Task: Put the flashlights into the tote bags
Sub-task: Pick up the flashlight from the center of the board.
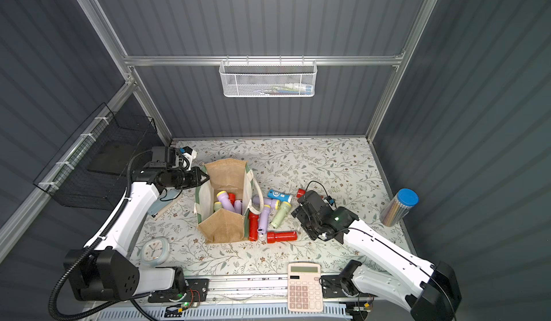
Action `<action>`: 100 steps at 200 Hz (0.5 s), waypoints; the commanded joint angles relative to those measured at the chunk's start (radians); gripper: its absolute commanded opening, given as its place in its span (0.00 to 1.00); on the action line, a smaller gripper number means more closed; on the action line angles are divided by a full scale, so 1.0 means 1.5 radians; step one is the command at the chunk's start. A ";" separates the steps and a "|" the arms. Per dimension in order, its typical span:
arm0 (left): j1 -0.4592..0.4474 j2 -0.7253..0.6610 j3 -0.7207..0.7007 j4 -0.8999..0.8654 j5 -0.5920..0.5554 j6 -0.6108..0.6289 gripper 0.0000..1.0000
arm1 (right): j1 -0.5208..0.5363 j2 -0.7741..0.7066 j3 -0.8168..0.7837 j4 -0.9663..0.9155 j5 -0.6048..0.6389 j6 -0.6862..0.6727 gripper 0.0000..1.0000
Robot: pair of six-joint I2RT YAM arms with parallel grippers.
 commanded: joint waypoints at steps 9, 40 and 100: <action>0.004 -0.023 0.011 -0.007 0.013 -0.006 0.21 | 0.021 0.051 0.005 0.055 -0.002 0.112 0.81; 0.004 -0.033 0.011 -0.007 0.013 -0.005 0.21 | 0.041 0.128 -0.001 0.106 -0.047 0.149 0.80; 0.005 -0.053 0.006 -0.008 0.013 -0.002 0.22 | 0.072 0.181 0.009 0.089 -0.088 0.208 0.77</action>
